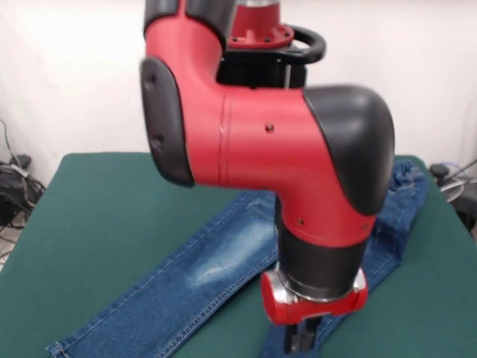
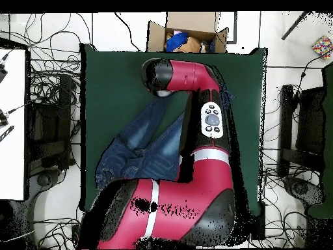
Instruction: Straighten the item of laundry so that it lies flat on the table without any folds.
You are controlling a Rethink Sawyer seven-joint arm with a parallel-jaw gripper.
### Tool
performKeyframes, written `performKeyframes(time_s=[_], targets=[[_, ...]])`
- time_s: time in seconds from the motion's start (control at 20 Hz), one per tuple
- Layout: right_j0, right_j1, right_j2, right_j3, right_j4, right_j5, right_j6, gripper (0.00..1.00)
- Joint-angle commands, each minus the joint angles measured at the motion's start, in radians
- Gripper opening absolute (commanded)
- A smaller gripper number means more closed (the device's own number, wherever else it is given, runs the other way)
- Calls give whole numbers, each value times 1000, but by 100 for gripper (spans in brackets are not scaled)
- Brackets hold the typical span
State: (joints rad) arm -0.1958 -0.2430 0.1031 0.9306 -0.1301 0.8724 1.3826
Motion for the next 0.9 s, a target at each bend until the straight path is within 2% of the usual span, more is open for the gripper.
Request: performKeyframes(time_s=[0.05, 0.25, 0.4, 0.65, 0.75, 0.9], targets=[[-32, -56, 12, -12, 26, 174, 73, 0], [-48, -43, 25, -36, 13, 186, 60, 0], [-57, -4, 39, -109, 4, 220, 40, 0], [-79, 28, 48, -159, -10, 231, 3, 0], [-78, 35, 53, -153, -8, 217, 7, 0], [-83, 18, 71, -102, -5, 119, 6, 0]])
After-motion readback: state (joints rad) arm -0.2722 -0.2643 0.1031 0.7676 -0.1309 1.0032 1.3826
